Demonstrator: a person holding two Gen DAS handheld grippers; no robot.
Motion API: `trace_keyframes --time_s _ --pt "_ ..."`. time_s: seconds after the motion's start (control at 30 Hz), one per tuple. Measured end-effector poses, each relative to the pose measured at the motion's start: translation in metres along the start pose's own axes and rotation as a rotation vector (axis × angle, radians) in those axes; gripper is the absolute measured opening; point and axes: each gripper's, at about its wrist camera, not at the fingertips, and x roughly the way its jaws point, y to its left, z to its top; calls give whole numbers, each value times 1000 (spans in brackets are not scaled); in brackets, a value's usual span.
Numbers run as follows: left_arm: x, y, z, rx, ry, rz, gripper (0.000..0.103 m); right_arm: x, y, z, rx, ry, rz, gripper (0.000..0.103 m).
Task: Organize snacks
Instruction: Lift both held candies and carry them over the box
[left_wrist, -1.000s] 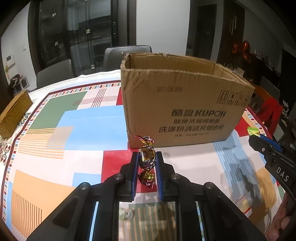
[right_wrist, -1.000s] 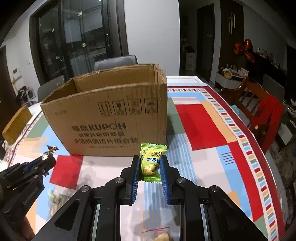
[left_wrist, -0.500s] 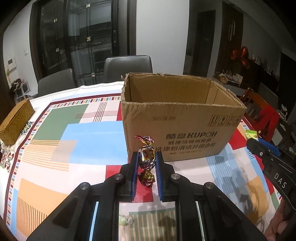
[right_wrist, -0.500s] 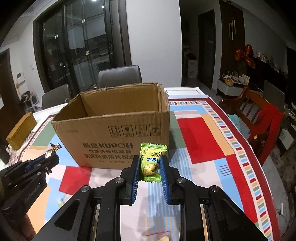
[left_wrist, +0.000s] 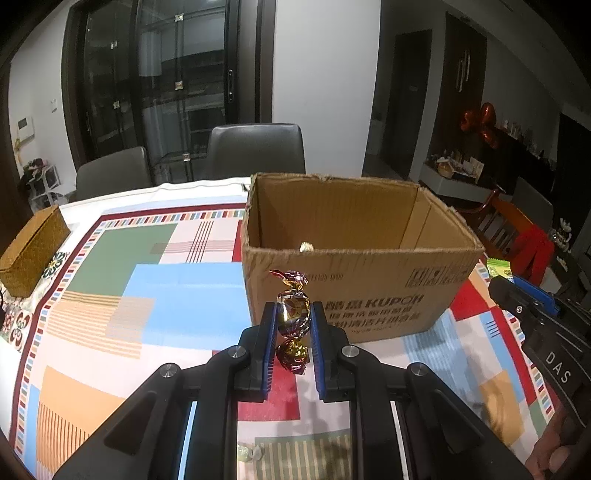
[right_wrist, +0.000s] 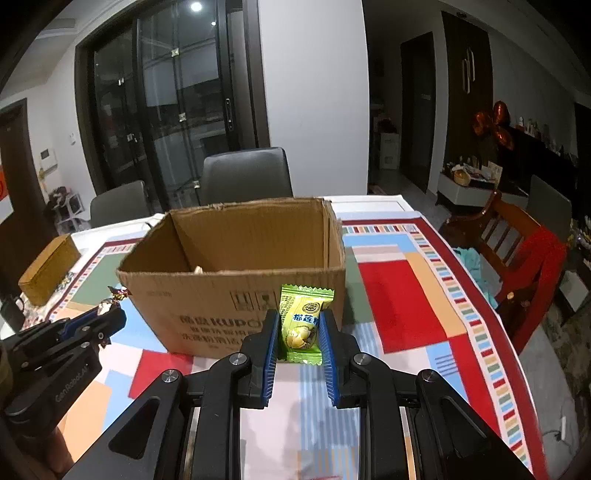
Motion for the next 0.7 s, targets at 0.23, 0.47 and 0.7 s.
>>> trace_keyframes --time_s 0.23,0.47,0.7 --pt "-6 -1 17 1 -33 -4 18 -3 1 13 -11 -31 6 23" --pt "-4 -2 33 5 -54 -9 18 -2 1 27 -22 -54 14 23" --pt "4 -5 45 13 -64 -20 18 2 1 41 -34 -76 17 23"
